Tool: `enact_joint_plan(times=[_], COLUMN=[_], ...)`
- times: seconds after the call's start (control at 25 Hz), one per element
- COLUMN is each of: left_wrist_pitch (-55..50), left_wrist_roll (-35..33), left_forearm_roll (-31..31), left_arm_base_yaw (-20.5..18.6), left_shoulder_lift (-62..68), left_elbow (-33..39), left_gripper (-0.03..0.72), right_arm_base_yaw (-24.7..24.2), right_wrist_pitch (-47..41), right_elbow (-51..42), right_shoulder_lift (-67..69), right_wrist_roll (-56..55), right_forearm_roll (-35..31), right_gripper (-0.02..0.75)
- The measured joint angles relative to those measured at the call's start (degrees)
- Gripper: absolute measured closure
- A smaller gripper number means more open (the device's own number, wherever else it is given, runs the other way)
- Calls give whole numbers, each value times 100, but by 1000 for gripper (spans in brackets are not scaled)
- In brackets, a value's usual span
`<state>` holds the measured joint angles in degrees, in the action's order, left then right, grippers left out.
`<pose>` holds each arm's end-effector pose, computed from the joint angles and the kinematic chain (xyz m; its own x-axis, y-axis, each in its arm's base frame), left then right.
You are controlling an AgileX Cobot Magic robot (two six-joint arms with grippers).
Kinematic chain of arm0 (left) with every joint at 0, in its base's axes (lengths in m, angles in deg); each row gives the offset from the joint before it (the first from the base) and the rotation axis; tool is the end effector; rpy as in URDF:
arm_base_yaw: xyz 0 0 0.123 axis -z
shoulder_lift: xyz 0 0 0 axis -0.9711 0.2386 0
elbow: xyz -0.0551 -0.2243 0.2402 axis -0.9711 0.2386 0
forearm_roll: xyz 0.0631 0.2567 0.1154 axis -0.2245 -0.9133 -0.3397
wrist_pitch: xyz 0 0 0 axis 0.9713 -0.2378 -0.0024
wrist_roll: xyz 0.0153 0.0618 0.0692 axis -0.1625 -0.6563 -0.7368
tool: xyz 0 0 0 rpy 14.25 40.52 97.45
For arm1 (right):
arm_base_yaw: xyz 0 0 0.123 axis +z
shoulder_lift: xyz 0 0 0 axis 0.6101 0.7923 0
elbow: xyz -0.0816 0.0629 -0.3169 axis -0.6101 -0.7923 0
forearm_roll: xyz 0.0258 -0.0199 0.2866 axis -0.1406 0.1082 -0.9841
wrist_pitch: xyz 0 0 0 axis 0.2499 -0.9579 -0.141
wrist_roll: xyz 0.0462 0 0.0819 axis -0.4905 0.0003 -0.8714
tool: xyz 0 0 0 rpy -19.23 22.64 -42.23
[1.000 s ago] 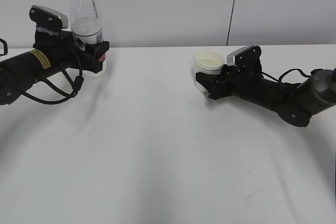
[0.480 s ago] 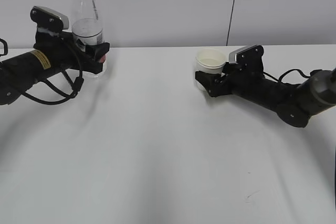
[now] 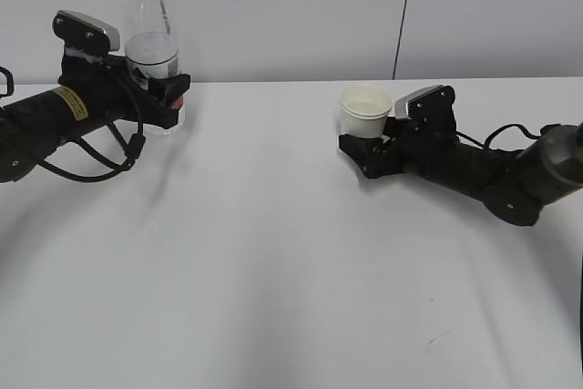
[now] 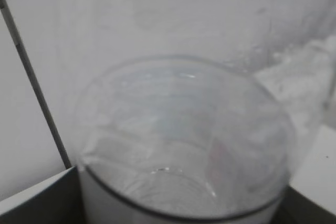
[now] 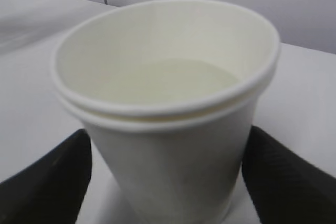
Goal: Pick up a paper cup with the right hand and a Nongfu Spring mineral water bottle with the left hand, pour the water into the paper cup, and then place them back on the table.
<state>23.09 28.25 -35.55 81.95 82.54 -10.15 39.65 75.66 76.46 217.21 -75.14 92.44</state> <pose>0.4746 -0.0905 0.1547 -0.0195 0.1898 -0.9816 0.5508 0.8214 0.1479 0.5057 0.0666 0.0498 -0.1971 -0.0994 -0.9753 -0.5525 0.8331 0.0268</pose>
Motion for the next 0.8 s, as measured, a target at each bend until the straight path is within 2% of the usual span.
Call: enact_joint_plan(times=[0.6,0.8], left_wrist_pitch=[0,-26], left_wrist_roll=[9,291], left_forearm_roll=[-10,-10], left_arm_base_yaw=[0,0], left_shoulder_lift=[0,0], left_elbow=[0,0], left_gripper=[270,270], right_arm_base_yaw=[-218,-232], right_wrist_pitch=[-3,-3], right_elbow=[-791,-1389], right_shoulder_lift=[-392,-871], right_wrist_roll=[184,232], right_forearm_roll=[-35,-40], right_gripper=[76,77])
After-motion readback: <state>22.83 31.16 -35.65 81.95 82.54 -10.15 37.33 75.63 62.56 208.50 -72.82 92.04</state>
